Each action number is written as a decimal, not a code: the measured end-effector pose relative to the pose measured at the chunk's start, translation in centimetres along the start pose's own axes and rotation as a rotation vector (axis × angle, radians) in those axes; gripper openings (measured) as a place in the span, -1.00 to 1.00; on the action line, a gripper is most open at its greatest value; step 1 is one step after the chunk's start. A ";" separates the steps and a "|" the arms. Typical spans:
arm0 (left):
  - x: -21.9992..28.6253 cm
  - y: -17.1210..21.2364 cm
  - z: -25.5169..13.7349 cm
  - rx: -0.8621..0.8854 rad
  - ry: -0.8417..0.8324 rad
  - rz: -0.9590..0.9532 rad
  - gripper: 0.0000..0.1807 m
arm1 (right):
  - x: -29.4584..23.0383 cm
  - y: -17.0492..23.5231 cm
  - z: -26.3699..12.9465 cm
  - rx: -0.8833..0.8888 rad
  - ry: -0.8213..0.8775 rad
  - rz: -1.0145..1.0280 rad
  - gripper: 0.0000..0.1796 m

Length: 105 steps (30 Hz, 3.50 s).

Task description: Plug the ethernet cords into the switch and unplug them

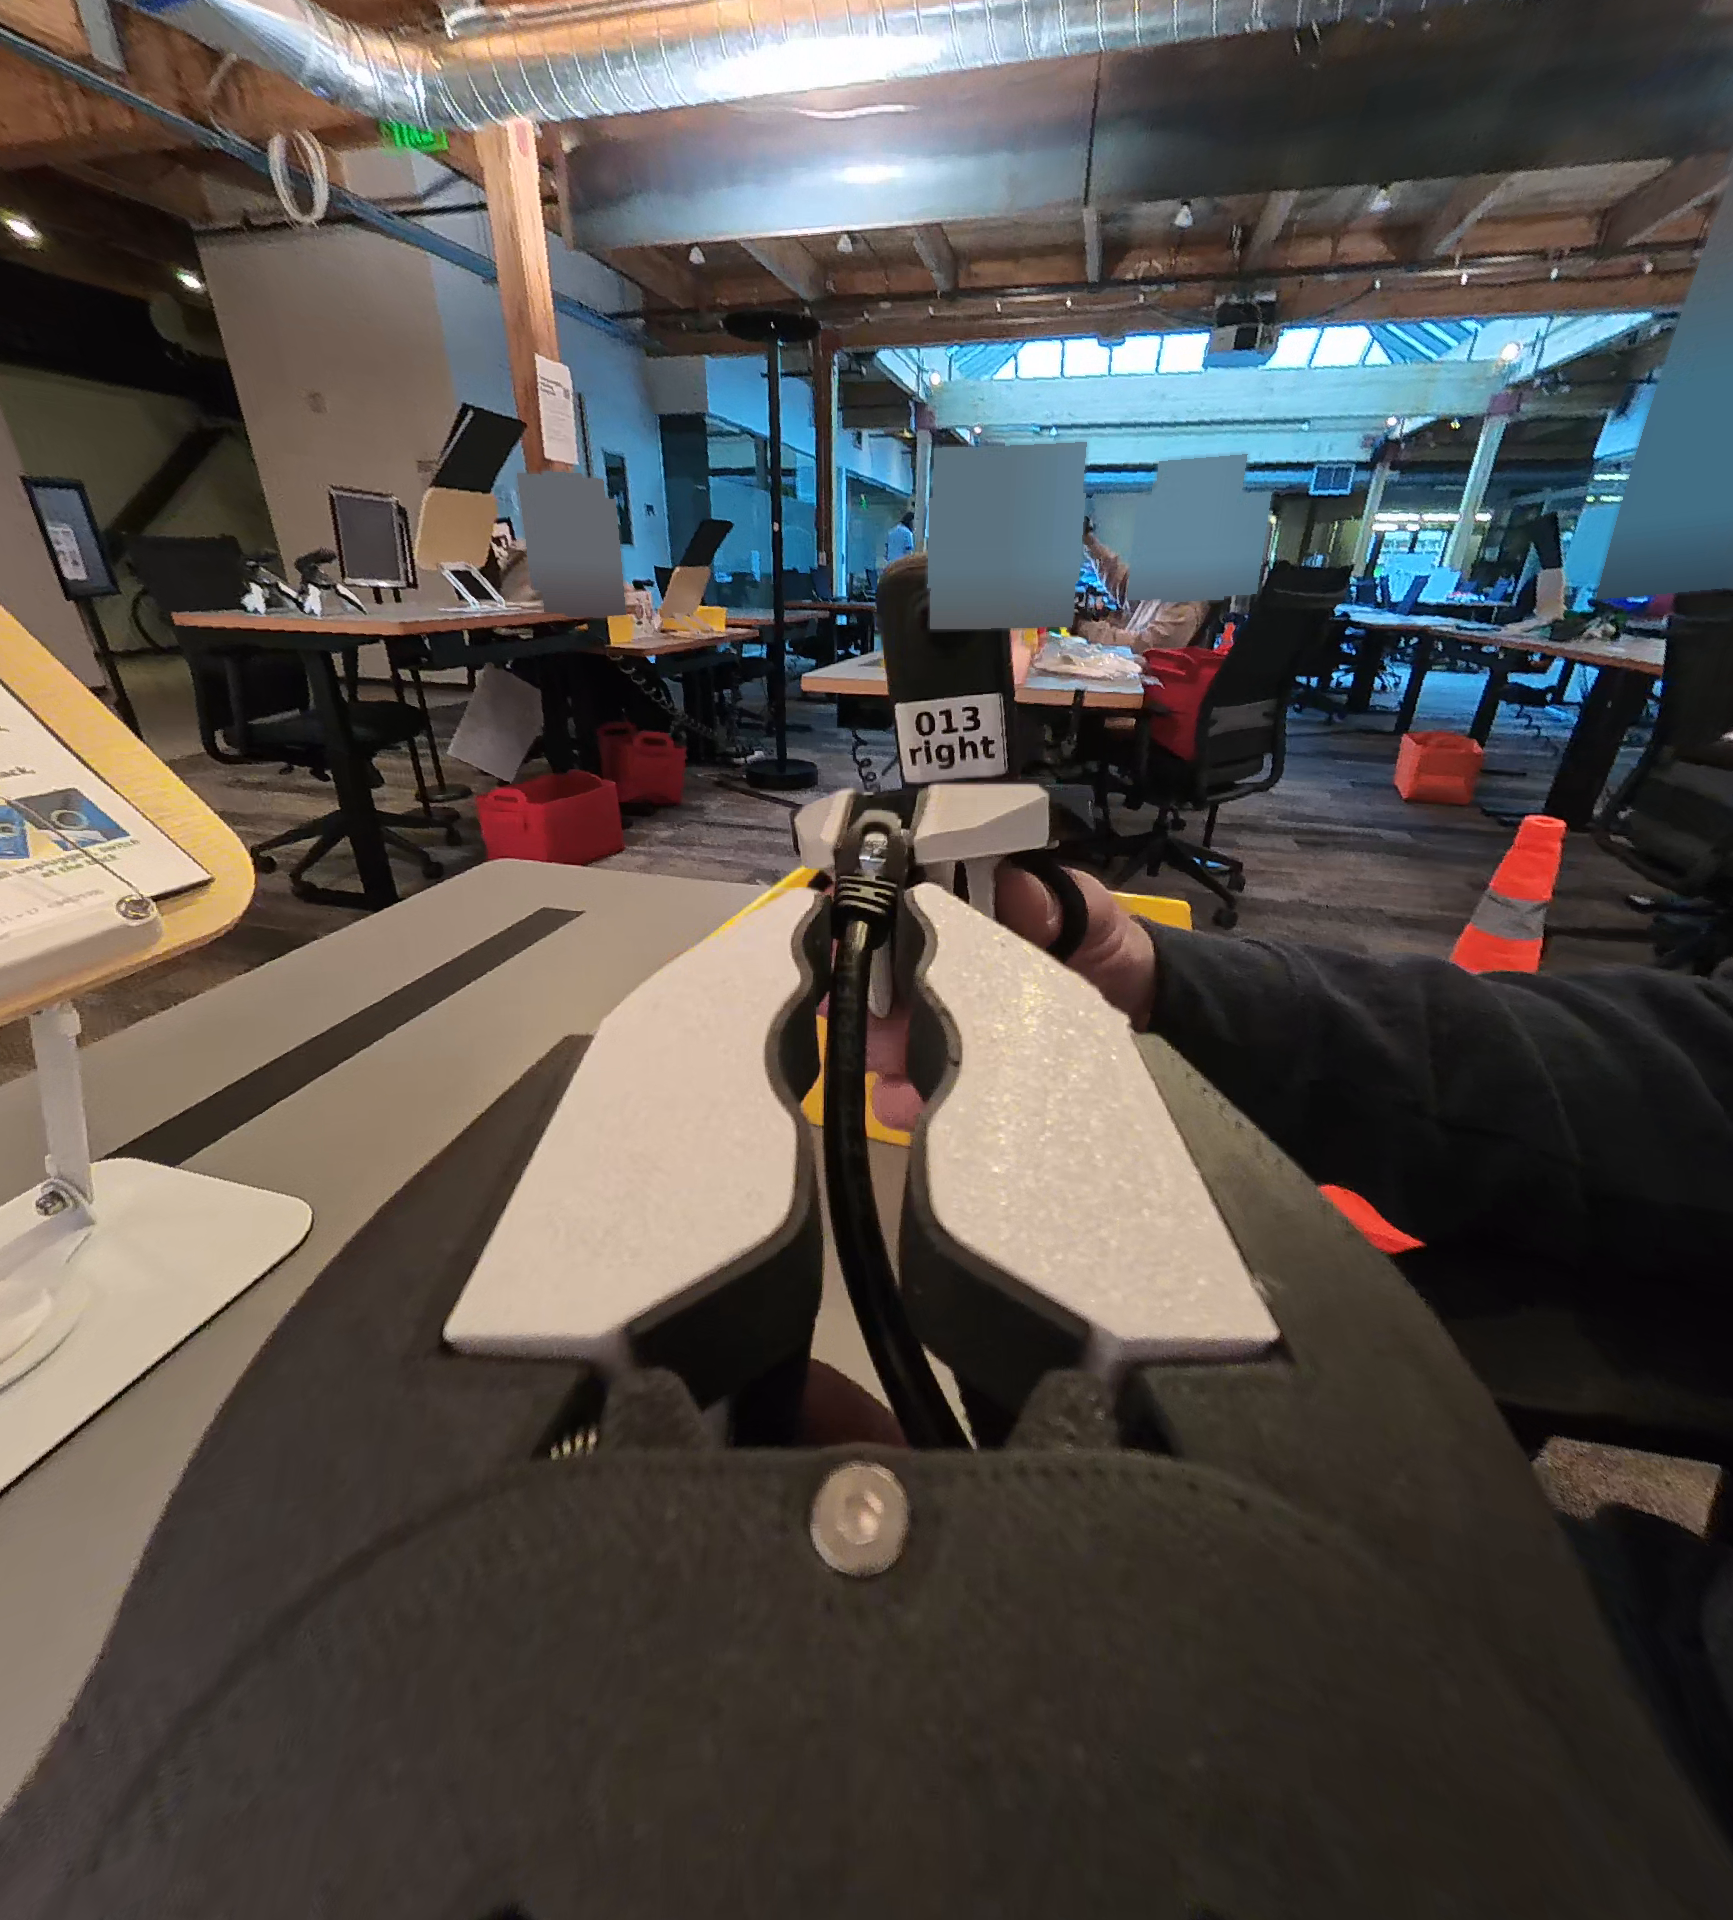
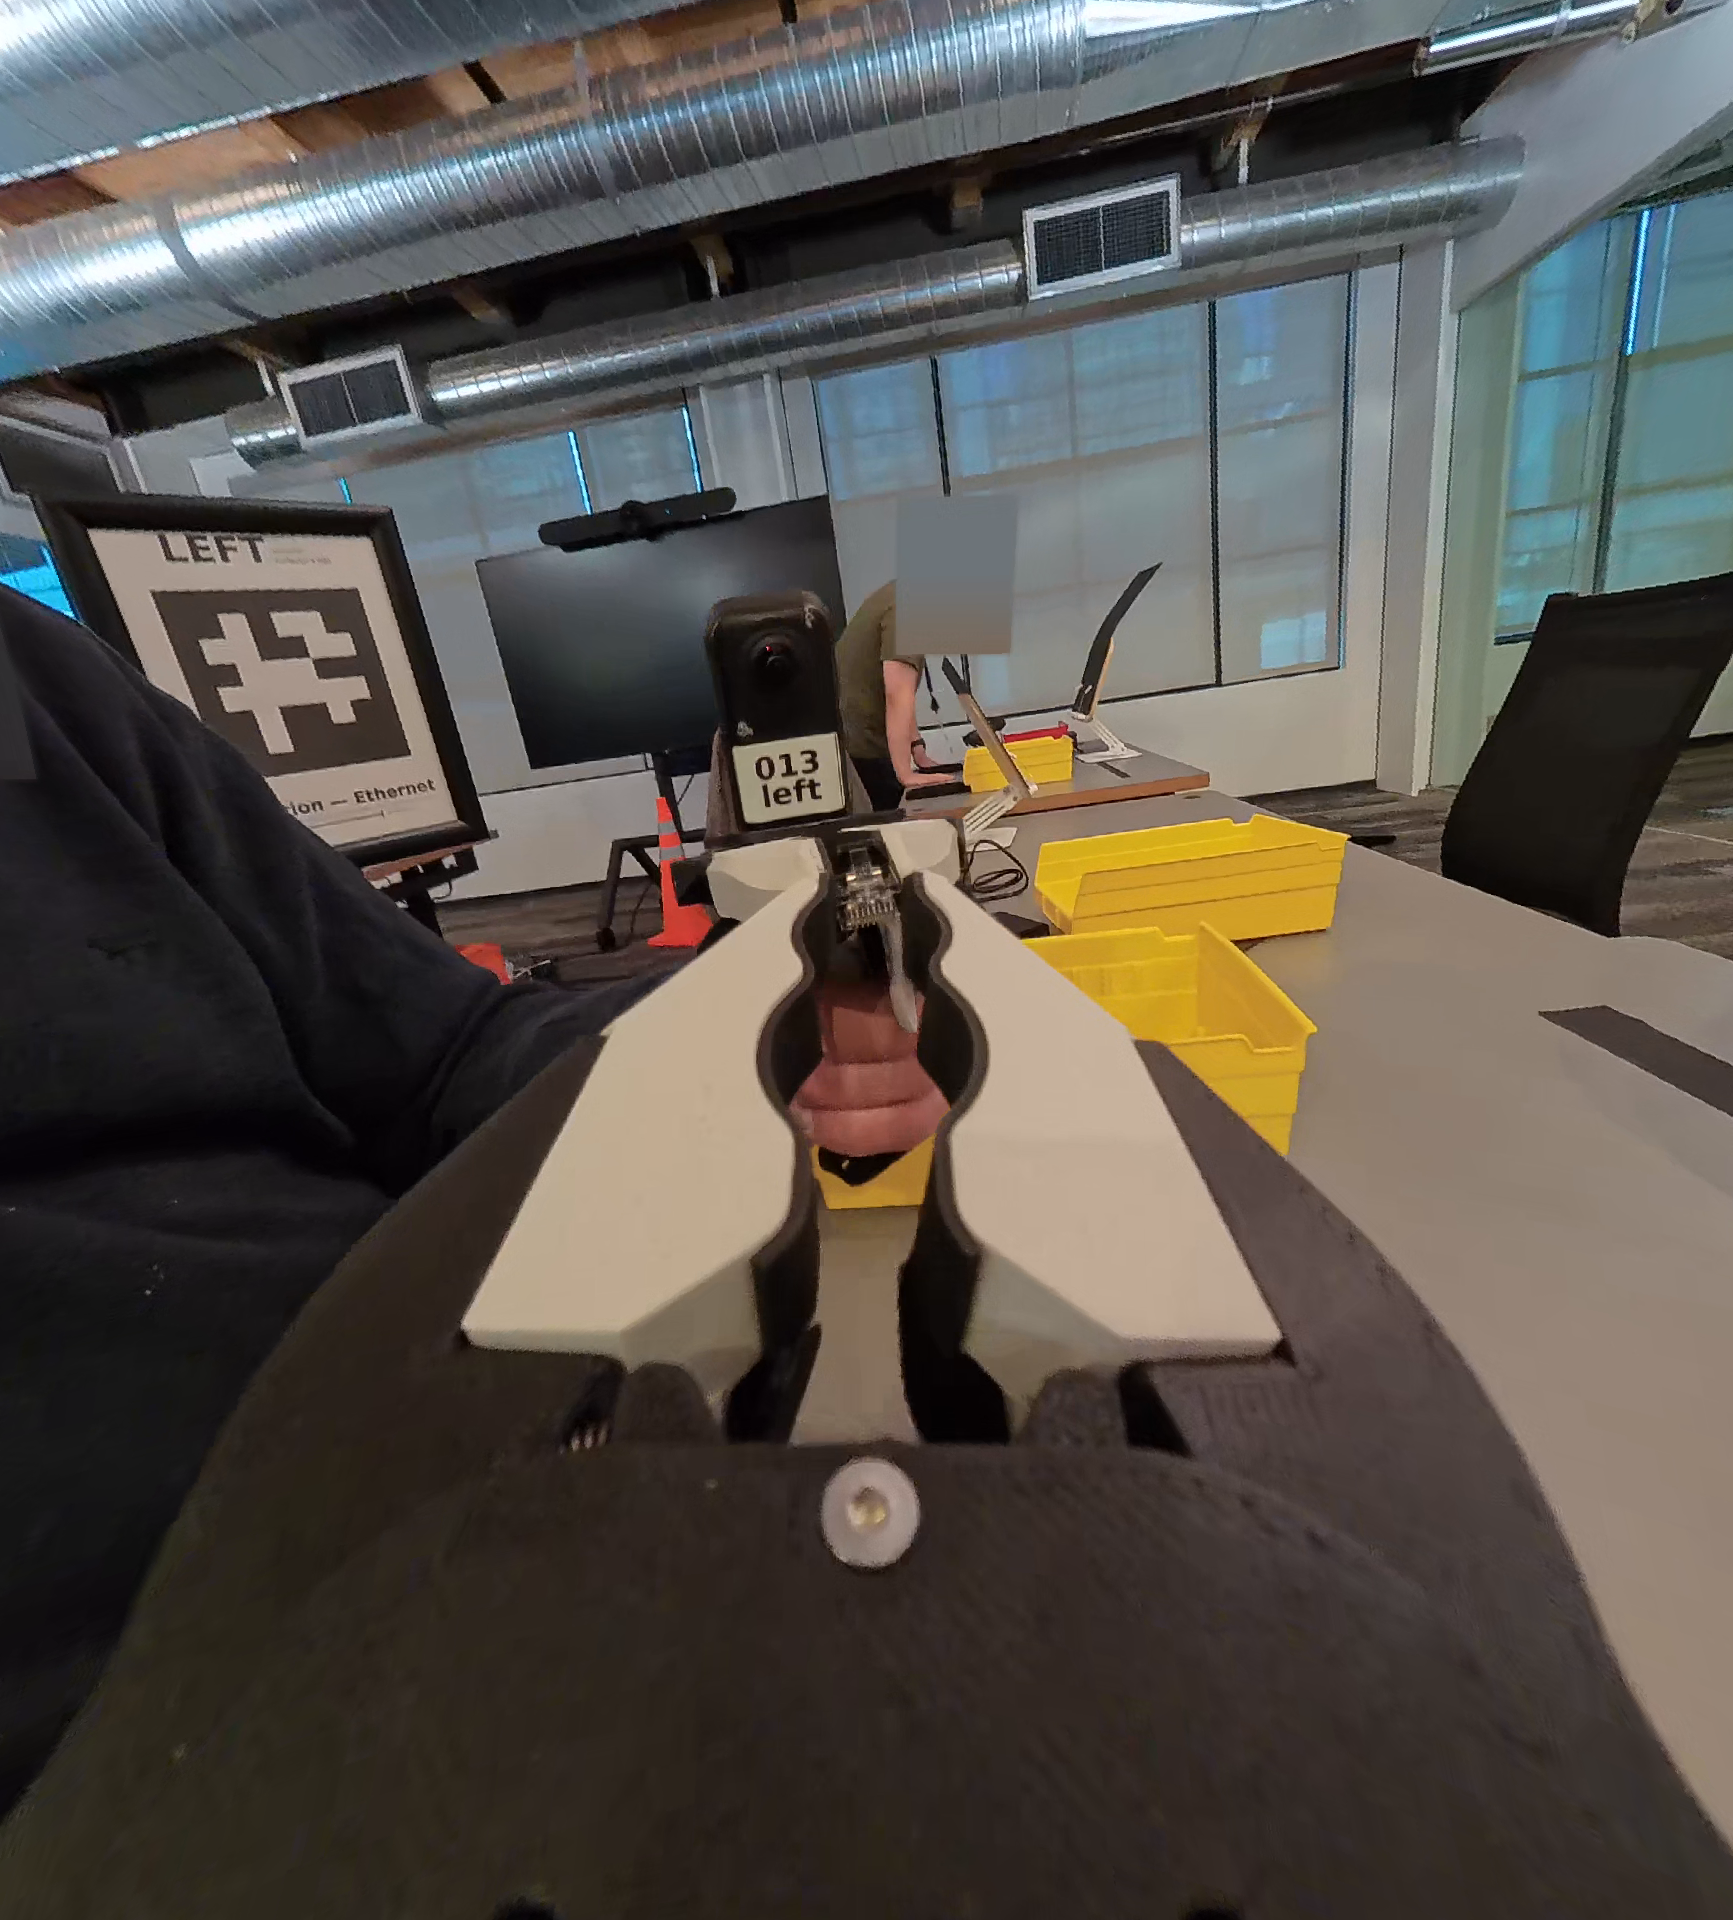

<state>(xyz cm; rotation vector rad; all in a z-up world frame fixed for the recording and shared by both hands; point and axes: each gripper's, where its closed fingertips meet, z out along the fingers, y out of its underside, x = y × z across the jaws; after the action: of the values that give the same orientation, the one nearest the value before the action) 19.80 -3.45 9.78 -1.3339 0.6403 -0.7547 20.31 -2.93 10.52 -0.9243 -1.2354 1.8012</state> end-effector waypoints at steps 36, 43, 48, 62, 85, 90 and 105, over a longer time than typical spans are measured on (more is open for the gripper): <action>0.0 0.1 -0.1 0.001 -0.074 0.024 -0.88 | 0.2 0.0 -0.1 0.014 0.009 0.013 -0.86; -1.9 2.2 -2.2 -0.196 -0.105 -0.008 -0.88 | 2.3 2.1 -1.0 -0.126 0.137 -0.034 -0.82; -1.5 3.0 -2.9 -0.252 -0.029 -0.046 -0.88 | 2.3 3.5 0.0 -0.250 0.172 -0.128 -0.69; -0.2 1.8 -2.6 -0.233 0.078 -0.052 -0.87 | 0.1 3.5 2.1 -0.178 0.022 -0.091 -0.88; -0.9 1.4 -2.2 -0.076 -0.040 0.049 -0.88 | 0.7 2.8 1.9 0.011 -0.031 0.118 -0.88; -1.0 1.6 -2.7 -0.106 -0.041 0.037 -0.89 | 0.8 2.9 2.3 -0.013 -0.024 0.103 -0.87; -3.6 2.8 -5.6 -0.248 -0.088 -0.067 -0.89 | 3.6 9.7 0.5 -0.477 0.172 -0.069 -0.63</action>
<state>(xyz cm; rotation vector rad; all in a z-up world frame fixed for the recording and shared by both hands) 13.52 -3.79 6.15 -1.6137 0.6366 -0.6823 16.51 -2.45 0.87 -1.2519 -1.5940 1.3605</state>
